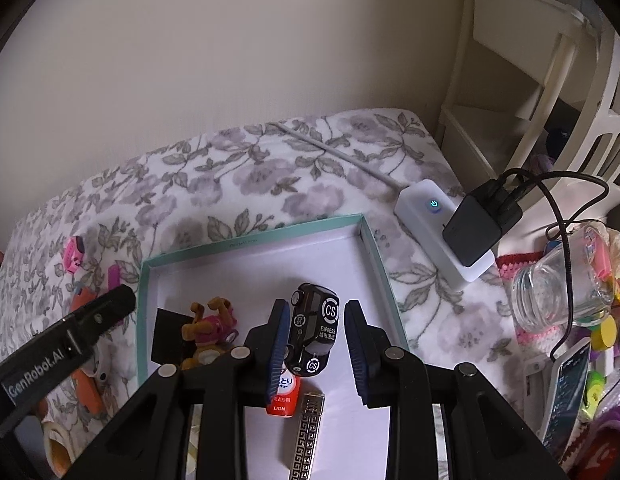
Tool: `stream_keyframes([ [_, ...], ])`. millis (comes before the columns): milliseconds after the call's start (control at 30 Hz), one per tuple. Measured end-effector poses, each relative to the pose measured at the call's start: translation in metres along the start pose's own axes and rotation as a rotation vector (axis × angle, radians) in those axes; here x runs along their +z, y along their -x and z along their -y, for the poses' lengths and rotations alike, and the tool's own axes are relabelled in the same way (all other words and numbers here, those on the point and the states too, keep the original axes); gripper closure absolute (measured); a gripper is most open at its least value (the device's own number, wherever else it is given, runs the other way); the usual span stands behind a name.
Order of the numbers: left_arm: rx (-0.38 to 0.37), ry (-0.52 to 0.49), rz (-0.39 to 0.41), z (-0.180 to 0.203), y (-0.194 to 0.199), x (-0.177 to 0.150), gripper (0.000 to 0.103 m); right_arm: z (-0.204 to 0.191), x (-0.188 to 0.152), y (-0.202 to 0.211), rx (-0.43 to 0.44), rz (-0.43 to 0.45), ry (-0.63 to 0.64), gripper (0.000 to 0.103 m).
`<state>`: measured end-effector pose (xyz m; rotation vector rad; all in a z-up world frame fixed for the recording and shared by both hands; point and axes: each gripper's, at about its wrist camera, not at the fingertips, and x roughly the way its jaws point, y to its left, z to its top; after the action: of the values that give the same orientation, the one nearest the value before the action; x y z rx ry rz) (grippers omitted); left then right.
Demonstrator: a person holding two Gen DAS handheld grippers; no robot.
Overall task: Organize rigid objects
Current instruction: 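Open both tools to release the figure and car in the tray, then move the left tool to the bead tin while the right tool approaches the orange case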
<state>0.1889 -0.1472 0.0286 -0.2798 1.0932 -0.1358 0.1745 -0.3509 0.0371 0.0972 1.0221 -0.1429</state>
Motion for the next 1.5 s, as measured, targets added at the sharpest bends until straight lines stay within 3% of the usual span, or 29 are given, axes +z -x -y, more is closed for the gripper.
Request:
stream_keyframes([
  [100, 0.037, 0.002, 0.015, -0.005, 0.001, 0.002, 0.04, -0.002, 0.0, -0.003, -0.004, -0.004, 0.007, 0.071],
  [200, 0.069, 0.014, 0.023, -0.011, 0.001, 0.004, 0.039, -0.004, -0.002, -0.006, -0.005, -0.01, 0.013, 0.059],
  [267, 0.086, 0.025, 0.03, -0.015, 0.001, 0.005, 0.031, -0.006, -0.002, -0.007, -0.004, -0.009, 0.018, 0.056],
  [300, 0.096, 0.03, 0.036, -0.017, 0.001, 0.005, 0.021, -0.007, -0.002, -0.008, -0.005, -0.009, 0.022, 0.056],
  [333, 0.105, 0.034, 0.045, -0.019, 0.002, 0.006, 0.02, -0.008, -0.002, -0.008, -0.007, -0.007, 0.024, 0.052],
  [433, 0.122, 0.041, 0.063, -0.022, 0.005, 0.007, 0.02, -0.01, -0.001, -0.007, -0.006, 0.005, 0.032, 0.04],
  [633, 0.146, 0.051, 0.086, -0.028, 0.008, 0.009, 0.018, -0.013, -0.001, -0.006, -0.007, 0.021, 0.047, 0.034],
  [667, 0.149, 0.053, 0.09, -0.029, 0.008, 0.009, 0.015, -0.014, -0.001, -0.006, -0.007, 0.022, 0.048, 0.032],
  [733, 0.162, 0.057, 0.107, -0.031, 0.01, 0.01, 0.001, -0.015, -0.001, -0.006, -0.011, 0.026, 0.052, 0.027],
  [900, 0.2, 0.065, 0.145, -0.037, 0.015, 0.012, 0.001, -0.02, -0.001, -0.007, -0.016, 0.028, 0.066, 0.022],
  [967, 0.207, 0.076, 0.152, -0.041, 0.017, 0.013, 0.001, -0.022, -0.002, -0.008, -0.021, 0.029, 0.076, 0.012],
  [1067, 0.212, 0.103, 0.158, -0.049, 0.02, 0.016, 0.001, -0.025, -0.002, -0.007, -0.023, 0.036, 0.088, 0.004],
  [1500, 0.21, 0.153, 0.169, -0.071, 0.032, 0.02, 0.001, -0.045, -0.002, 0.001, -0.028, 0.068, 0.131, 0.0],
])
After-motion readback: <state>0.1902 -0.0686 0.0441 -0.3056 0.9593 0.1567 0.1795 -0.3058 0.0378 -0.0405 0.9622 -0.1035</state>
